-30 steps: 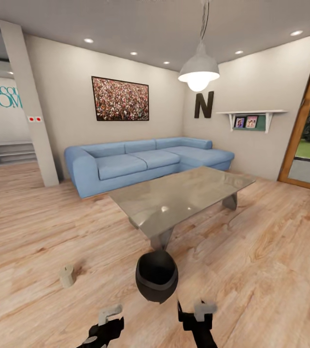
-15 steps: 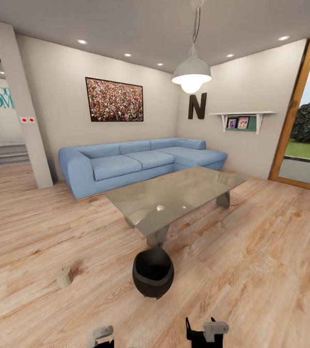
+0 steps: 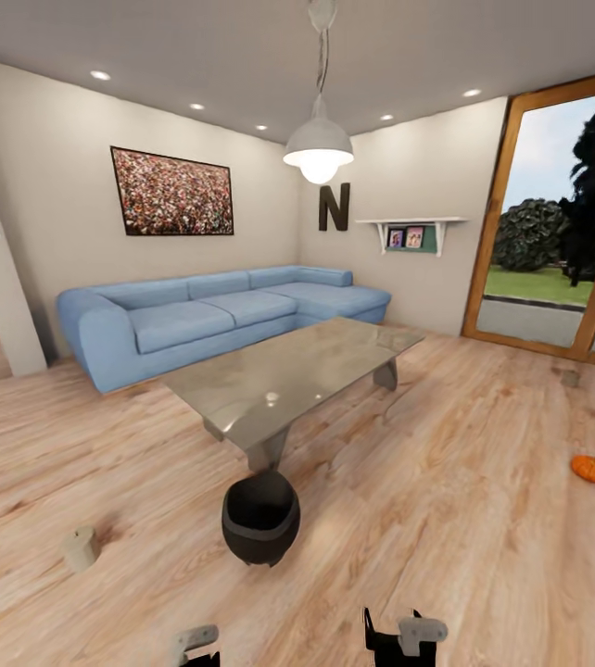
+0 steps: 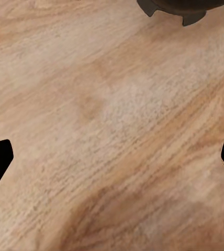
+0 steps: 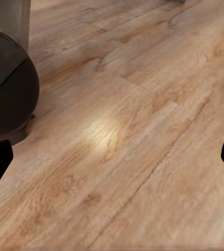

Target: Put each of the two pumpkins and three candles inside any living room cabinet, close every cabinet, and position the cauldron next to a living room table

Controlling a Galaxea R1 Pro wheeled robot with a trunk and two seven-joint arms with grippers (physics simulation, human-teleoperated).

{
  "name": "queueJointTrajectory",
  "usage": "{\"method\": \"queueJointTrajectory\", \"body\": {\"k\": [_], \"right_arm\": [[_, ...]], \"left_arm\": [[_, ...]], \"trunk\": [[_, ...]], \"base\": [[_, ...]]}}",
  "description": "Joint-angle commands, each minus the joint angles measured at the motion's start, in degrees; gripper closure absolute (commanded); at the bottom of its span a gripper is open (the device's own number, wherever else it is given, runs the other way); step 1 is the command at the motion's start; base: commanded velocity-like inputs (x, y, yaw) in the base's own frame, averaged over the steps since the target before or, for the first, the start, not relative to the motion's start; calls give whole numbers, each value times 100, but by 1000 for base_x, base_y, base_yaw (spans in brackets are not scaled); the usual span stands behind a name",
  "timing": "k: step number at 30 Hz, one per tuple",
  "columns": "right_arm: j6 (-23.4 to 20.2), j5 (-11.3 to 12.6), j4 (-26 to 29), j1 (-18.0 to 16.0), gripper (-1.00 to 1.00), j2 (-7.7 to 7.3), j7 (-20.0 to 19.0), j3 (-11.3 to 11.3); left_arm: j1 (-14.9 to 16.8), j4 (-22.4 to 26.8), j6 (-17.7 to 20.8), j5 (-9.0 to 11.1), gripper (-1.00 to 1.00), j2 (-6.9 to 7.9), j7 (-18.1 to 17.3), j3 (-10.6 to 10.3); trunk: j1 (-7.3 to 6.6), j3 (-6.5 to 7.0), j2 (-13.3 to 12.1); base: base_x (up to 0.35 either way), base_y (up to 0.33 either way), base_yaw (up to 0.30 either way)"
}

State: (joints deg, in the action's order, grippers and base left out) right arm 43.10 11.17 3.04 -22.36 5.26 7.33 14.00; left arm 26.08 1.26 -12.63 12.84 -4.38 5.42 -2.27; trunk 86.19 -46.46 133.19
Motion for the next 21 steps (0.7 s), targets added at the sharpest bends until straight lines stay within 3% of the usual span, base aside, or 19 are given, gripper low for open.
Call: {"method": "queueJointTrajectory", "body": {"k": [1, 11, 12, 13, 16, 17, 21], "right_arm": [[25, 42, -5, -5, -100, 2, 23, 50], [98, 43, -11, -5, -100, 2, 23, 51], [342, 38, -45, -5, -100, 14, 26, 51], [488, 35, -103, -3, -100, 22, 25, 54], [842, 28, -249, -4, -100, 38, 27, 59], [1220, 8, -350, 1, -100, 49, 24, 65], [1395, 2, -388, 14, -100, 49, 23, 61]], "left_arm": [[1, -3, -19, 35, -100, -1, 15, -27], [-179, -3, -287, 26, -100, -9, 12, -28], [-303, -3, -961, 26, -100, -4, 27, -34], [-347, -3, -1162, 26, -100, -6, 29, -35], [-431, -3, -1497, 26, -100, -24, 31, -40], [-479, -3, -1757, 26, -100, -38, 30, -43], [-515, -3, -1857, 26, -100, -45, 30, -45]], "trunk": [[-1, -2, 2], [-1, 33, 2], [-1, 37, 2], [-1, 41, 2], [-1, 52, 2], [-1, 56, 2], [-1, 73, 2]], "base": [[-3, 0, -281], [-1, 0, -281], [0, 0, -281], [0, 0, -281], [0, 0, -281], [0, 0, -281], [0, 0, -281]]}}
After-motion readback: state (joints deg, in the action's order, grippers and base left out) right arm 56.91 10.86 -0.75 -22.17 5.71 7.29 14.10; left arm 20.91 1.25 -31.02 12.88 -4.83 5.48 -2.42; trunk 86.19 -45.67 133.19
